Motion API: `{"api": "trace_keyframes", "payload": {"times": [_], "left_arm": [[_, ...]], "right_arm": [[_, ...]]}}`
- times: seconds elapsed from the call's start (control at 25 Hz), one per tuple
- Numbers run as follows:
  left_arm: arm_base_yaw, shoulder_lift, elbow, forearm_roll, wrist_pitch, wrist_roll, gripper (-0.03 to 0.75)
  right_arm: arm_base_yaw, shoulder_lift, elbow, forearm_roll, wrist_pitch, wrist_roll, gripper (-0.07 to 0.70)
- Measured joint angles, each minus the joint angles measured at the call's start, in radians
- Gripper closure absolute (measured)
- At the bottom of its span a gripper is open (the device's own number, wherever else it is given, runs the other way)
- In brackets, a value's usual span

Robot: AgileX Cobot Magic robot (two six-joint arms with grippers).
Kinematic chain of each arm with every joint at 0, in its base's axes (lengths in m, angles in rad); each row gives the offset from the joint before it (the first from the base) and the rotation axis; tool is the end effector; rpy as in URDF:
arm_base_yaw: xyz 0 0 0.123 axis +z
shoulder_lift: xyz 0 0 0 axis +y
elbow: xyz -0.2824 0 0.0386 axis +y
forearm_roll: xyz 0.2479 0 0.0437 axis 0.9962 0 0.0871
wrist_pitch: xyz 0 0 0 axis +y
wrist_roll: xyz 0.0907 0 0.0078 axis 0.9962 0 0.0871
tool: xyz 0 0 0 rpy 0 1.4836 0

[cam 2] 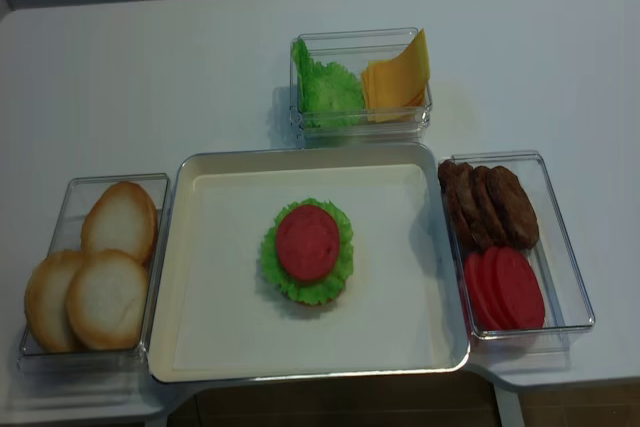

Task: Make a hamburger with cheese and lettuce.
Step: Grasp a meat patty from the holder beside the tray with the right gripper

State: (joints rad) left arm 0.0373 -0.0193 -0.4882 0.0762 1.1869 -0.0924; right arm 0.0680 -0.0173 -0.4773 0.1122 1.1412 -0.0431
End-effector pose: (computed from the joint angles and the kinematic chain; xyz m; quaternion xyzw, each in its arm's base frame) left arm -0.0126 0.0060 0.2641 -0.0612 0.8799 0.0249 0.4705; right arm -0.0094 0.0087 0.2649 -0.0528 0.8719 0.0619 0.4829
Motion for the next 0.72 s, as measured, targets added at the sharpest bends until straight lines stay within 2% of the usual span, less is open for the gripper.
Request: {"api": "trace_keyframes", "payload": {"times": [0.72], "left_arm": [[0.0,0.0,0.0,0.0,0.0,0.0,0.298]], "right_arm": [[0.0,0.0,0.0,0.0,0.0,0.0,0.155]]}}
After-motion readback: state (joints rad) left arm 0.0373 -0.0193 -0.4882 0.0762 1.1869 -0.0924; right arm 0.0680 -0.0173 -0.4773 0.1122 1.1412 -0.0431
